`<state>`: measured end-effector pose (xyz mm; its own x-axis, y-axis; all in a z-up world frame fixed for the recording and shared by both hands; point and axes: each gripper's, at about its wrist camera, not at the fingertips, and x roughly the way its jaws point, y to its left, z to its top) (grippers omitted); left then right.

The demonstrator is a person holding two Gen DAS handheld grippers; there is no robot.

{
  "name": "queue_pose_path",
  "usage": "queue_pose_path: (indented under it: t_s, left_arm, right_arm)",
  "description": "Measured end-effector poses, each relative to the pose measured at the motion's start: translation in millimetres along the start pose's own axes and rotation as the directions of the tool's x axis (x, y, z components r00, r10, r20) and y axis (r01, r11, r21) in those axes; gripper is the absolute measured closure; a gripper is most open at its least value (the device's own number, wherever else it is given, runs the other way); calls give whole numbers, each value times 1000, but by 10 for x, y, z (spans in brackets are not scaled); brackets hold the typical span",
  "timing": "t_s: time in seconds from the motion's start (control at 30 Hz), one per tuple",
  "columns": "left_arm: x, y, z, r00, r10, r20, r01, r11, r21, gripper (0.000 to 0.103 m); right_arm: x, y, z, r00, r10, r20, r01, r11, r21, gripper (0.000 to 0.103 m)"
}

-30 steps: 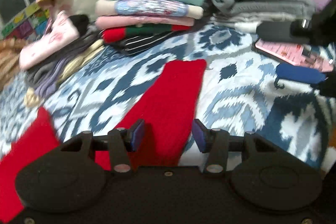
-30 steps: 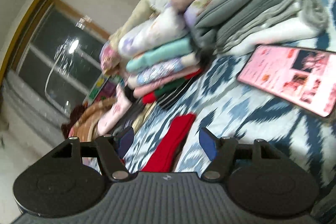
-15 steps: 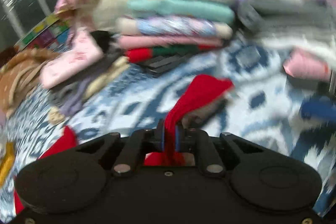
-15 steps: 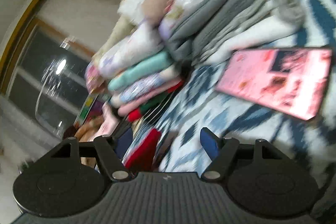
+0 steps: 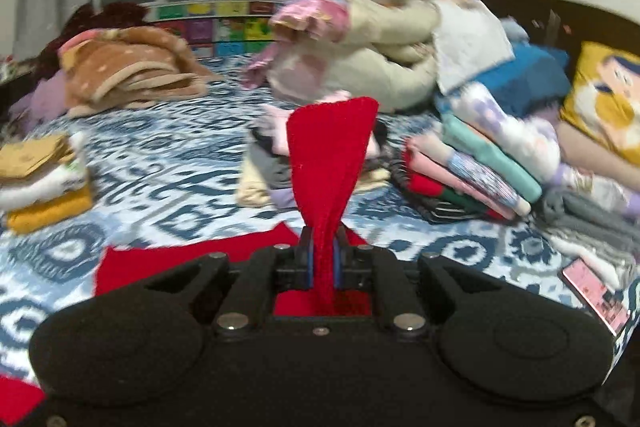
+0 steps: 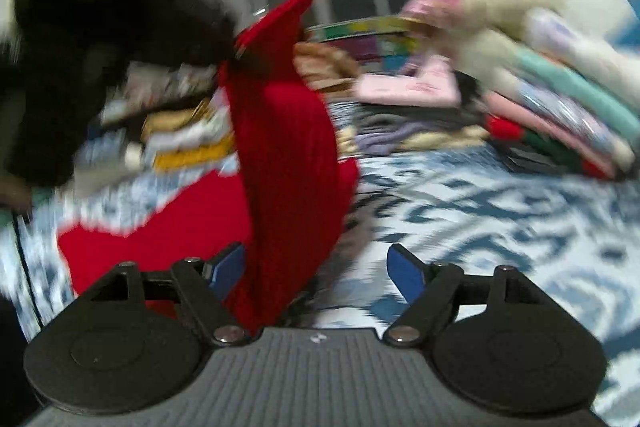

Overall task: Fold clothes
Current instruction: 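Grasp a sleeve of the red sweater with the left gripper, then lift the sleeve with the left gripper and fold it across the sweater body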

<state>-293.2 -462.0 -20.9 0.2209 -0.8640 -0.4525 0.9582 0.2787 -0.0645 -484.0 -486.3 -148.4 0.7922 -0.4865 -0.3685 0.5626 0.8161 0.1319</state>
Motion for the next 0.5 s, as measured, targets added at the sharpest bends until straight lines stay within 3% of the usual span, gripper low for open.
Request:
queue_pose_path:
  t_s: [0.07, 0.13, 0.2, 0.5]
  left_arm:
    - [-112, 158, -48, 1000, 17, 6, -17, 999, -34, 96]
    - [-238, 301, -106, 1000, 26, 10, -25, 997, -68, 96]
    - [-350, 422, -172, 999, 39, 12, -38, 995, -91, 96]
    - [-703, 881, -622, 994, 106, -29, -109, 983, -151, 95]
  right_arm:
    - [97, 204, -37, 999, -8, -35, 4, 995, -98, 38]
    - [177, 350, -81, 997, -30, -68, 17, 985, -173, 56]
    - [205, 460, -114, 995, -43, -87, 24, 977, -213, 63]
    - [189, 580, -192, 992, -72, -104, 39, 956, -290, 66]
